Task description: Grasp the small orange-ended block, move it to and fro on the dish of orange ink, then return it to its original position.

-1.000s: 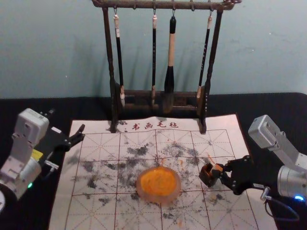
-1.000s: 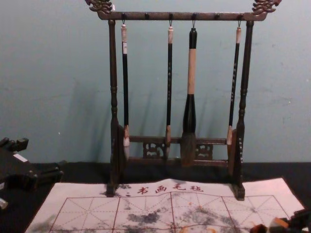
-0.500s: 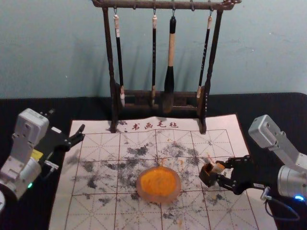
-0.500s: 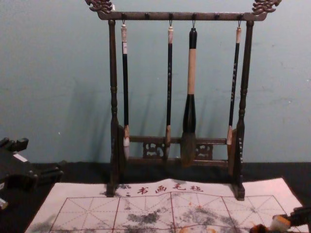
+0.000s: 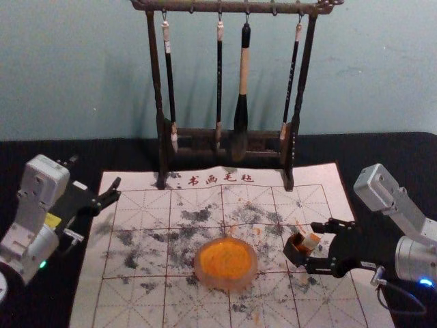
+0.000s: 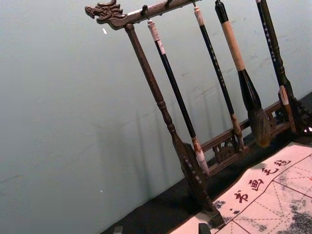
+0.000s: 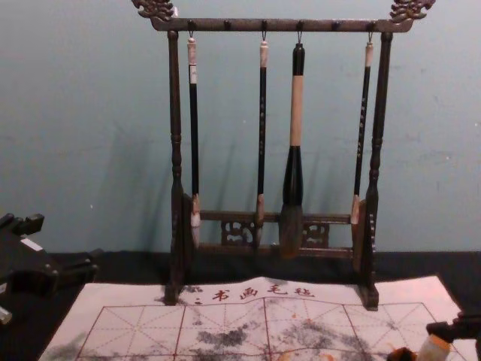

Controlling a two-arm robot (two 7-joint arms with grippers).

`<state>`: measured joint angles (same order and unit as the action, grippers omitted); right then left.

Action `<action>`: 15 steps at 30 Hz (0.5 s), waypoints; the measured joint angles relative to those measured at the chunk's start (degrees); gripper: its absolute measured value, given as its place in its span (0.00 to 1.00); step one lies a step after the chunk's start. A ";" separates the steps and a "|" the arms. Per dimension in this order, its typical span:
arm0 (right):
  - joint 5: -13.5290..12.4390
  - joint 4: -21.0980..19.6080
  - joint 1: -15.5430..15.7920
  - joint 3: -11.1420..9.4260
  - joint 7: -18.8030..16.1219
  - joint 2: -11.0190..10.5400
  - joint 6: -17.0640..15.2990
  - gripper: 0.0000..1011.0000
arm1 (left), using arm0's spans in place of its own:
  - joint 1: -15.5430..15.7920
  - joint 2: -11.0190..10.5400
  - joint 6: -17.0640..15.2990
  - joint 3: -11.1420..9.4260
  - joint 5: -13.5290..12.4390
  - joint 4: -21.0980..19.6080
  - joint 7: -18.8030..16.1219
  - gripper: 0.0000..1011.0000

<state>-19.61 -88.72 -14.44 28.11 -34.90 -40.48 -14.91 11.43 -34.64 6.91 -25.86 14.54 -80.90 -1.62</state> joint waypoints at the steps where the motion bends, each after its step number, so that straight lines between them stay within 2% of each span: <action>1: 0.00 0.00 0.00 0.00 0.00 0.00 0.00 0.80 | 0.00 0.00 0.00 0.00 0.00 0.00 0.00 0.99; 2: 0.00 0.00 0.00 0.00 0.00 0.00 0.00 0.85 | 0.00 0.00 0.00 0.00 0.00 0.00 0.00 0.99; 5: 0.00 0.00 0.00 0.00 0.00 0.00 0.00 0.90 | 0.00 0.00 0.00 0.00 0.00 0.00 0.00 0.99; 6: 0.10 -0.10 0.15 -0.08 0.53 0.03 0.18 0.95 | 0.00 0.00 0.00 0.00 0.00 0.00 0.00 0.99; 8: 0.32 -0.52 0.68 -0.65 1.78 0.22 0.82 0.97 | 0.00 0.00 0.00 0.00 0.00 0.00 0.00 0.99; 14: -0.01 -2.43 3.09 -4.33 6.17 1.23 3.94 0.99 | 0.00 0.00 0.00 0.00 0.00 0.00 0.00 0.99; 15: -0.02 -3.18 4.10 -5.63 7.73 1.59 5.06 0.99 | 0.00 0.00 0.00 0.00 0.00 0.00 0.00 0.99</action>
<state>-19.63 -91.90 -10.33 22.48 -27.18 -38.90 -9.85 11.43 -34.64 6.91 -25.86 14.55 -80.90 -1.62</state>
